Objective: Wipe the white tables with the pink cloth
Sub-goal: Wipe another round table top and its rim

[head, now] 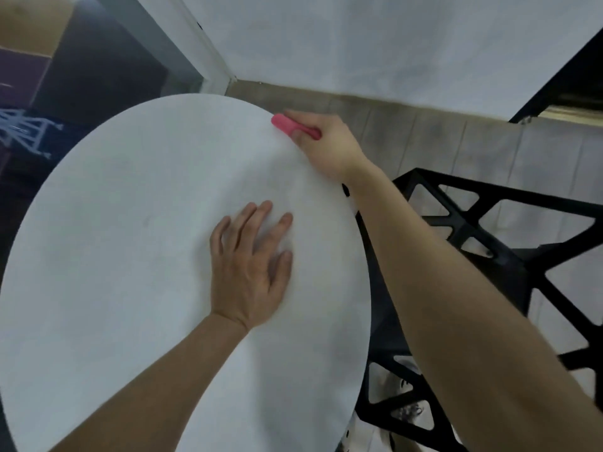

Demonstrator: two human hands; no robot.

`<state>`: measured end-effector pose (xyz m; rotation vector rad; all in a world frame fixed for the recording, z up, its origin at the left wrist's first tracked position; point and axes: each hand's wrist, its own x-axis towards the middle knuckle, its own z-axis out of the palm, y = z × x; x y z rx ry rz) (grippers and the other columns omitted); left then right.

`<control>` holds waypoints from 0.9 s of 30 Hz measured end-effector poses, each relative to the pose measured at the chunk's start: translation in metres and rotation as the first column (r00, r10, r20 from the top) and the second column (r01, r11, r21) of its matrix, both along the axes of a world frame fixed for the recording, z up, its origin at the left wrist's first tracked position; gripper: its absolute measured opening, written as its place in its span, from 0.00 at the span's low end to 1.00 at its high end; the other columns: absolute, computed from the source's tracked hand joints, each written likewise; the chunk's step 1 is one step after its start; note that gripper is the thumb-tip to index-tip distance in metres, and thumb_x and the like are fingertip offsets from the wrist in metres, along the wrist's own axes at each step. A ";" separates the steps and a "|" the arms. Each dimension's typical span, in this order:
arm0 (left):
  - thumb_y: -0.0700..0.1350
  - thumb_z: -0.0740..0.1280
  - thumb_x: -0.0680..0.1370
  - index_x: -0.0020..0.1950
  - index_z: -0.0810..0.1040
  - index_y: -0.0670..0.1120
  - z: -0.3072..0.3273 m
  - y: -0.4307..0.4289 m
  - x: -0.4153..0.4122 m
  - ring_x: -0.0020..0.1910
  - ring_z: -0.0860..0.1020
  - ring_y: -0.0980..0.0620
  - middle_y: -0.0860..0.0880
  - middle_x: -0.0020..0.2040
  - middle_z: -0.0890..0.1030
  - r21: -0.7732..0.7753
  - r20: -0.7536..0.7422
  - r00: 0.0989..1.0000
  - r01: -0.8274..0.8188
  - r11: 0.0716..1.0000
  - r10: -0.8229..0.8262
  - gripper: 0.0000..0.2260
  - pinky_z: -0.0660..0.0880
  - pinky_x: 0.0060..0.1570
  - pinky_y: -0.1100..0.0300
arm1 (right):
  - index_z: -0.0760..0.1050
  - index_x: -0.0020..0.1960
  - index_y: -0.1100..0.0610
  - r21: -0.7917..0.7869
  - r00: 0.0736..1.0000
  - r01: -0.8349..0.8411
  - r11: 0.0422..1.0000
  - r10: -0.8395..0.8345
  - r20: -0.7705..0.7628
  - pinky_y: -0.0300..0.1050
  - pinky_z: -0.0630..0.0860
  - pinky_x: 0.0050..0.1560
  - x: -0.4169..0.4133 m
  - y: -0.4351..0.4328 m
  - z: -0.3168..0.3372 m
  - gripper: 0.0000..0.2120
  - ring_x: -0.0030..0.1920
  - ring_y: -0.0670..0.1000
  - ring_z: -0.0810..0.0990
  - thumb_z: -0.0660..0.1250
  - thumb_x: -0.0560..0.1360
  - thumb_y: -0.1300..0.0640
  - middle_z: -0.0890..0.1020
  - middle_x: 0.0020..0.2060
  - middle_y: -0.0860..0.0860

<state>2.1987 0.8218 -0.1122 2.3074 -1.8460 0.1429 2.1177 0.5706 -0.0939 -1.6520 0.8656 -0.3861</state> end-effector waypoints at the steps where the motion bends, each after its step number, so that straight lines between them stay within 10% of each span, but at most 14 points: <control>1: 0.55 0.60 0.87 0.83 0.73 0.52 0.000 0.000 0.000 0.84 0.66 0.43 0.46 0.83 0.69 0.001 0.004 1.000 -0.002 1.000 0.002 0.24 0.63 0.77 0.33 | 0.78 0.76 0.48 -0.005 1.000 0.022 1.000 -0.022 -0.007 0.37 0.70 0.75 -0.011 0.006 -0.002 0.19 0.72 0.42 0.77 0.67 0.86 0.52 0.81 0.72 0.43; 13: 0.56 0.59 0.86 0.82 0.72 0.54 -0.001 -0.007 -0.006 0.83 0.66 0.43 0.47 0.83 0.70 0.012 0.011 1.000 -0.029 1.000 0.028 0.23 0.60 0.79 0.35 | 0.76 0.78 0.45 0.091 0.896 0.444 0.891 -0.443 -0.034 0.30 0.76 0.64 -0.118 0.135 -0.004 0.20 0.66 0.34 0.79 0.68 0.86 0.51 0.82 0.65 0.35; 20: 0.56 0.54 0.88 0.86 0.65 0.54 0.024 0.003 -0.004 0.86 0.59 0.41 0.45 0.87 0.62 0.219 -0.077 0.995 0.077 0.973 -0.061 0.25 0.52 0.83 0.36 | 0.76 0.76 0.40 0.094 0.593 0.805 0.586 -0.789 -0.161 0.31 0.80 0.44 -0.151 0.305 0.012 0.20 0.43 0.37 0.82 0.67 0.85 0.50 0.85 0.48 0.31; 27: 0.49 0.62 0.86 0.85 0.68 0.51 0.061 0.110 0.026 0.86 0.60 0.42 0.44 0.86 0.64 0.374 -0.144 0.854 0.514 0.772 -0.500 0.26 0.57 0.83 0.40 | 0.70 0.80 0.37 -0.033 0.420 0.889 0.457 -0.840 -0.345 0.39 0.76 0.59 -0.136 0.450 0.026 0.24 0.60 0.44 0.79 0.66 0.85 0.48 0.80 0.62 0.44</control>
